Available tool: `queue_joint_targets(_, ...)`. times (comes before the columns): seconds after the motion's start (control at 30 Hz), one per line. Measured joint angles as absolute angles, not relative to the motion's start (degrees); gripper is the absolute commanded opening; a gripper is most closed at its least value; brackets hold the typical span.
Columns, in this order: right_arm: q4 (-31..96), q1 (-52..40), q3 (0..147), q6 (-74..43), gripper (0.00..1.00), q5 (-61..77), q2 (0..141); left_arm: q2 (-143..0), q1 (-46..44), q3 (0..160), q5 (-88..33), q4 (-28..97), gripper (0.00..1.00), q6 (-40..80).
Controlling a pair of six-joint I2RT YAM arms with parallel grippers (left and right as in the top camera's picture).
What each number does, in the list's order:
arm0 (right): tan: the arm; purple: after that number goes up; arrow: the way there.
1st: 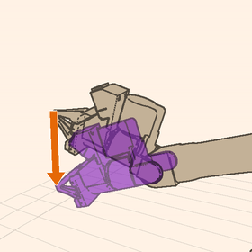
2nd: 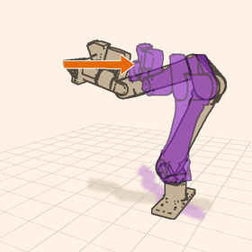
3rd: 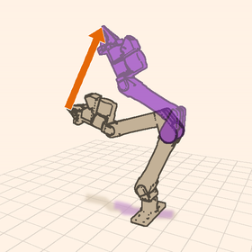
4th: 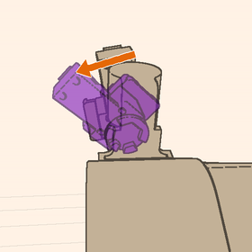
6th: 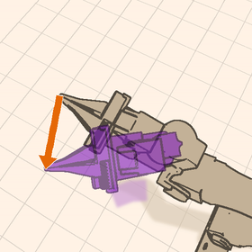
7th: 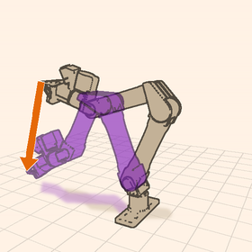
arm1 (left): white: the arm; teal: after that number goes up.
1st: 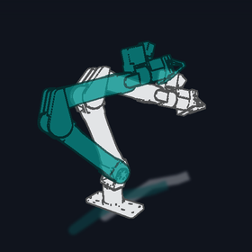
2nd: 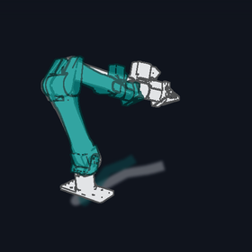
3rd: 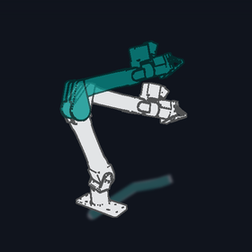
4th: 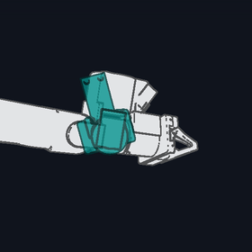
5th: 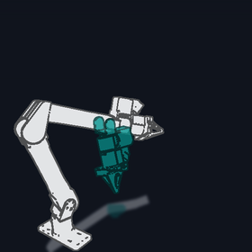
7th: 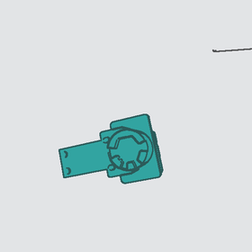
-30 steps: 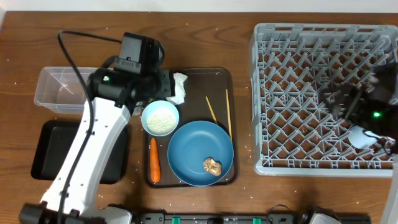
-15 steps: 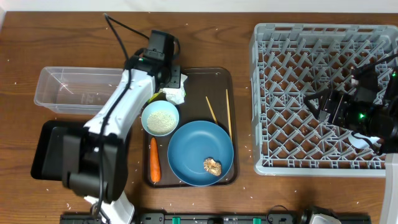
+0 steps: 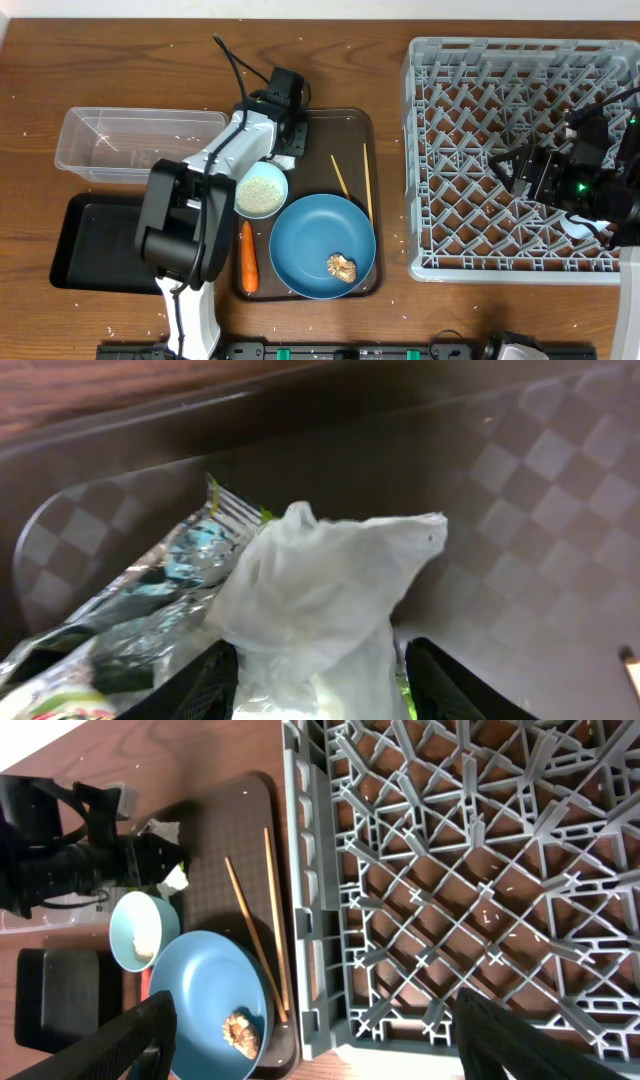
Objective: Sort waste into correct bins and load items into the dishwasher rack
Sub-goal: 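Lower the left gripper and grasp the white tissue, then carry the tissue to the clear plastic bin and release it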
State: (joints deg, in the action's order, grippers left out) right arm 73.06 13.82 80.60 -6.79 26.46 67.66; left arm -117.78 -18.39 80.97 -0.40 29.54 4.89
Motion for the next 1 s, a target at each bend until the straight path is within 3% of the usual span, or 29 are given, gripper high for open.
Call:
queue_joint_targets(0.13,73.06,13.82,80.60,-6.79,0.81,26.44,67.66,-117.78,-18.39,80.97,-0.34,29.52,0.11,4.78)
queue_joint_targets(0.17,73.08,13.82,80.60,-6.79,0.81,26.44,67.66,-117.78,-18.41,80.97,-0.23,29.80,0.08,4.80)
queue_joint_targets(0.37,73.14,13.82,80.60,-6.79,0.81,26.28,67.66,-115.63,-19.03,80.97,0.01,33.95,0.08,4.43)
queue_joint_targets(0.73,73.21,13.82,80.60,-6.79,0.81,26.20,67.66,-98.48,-20.58,81.06,0.01,38.57,0.06,4.43)
queue_joint_targets(1.0,73.08,13.82,80.60,-6.79,0.82,25.82,67.66,-97.93,-20.71,81.06,0.01,38.74,0.09,4.43)
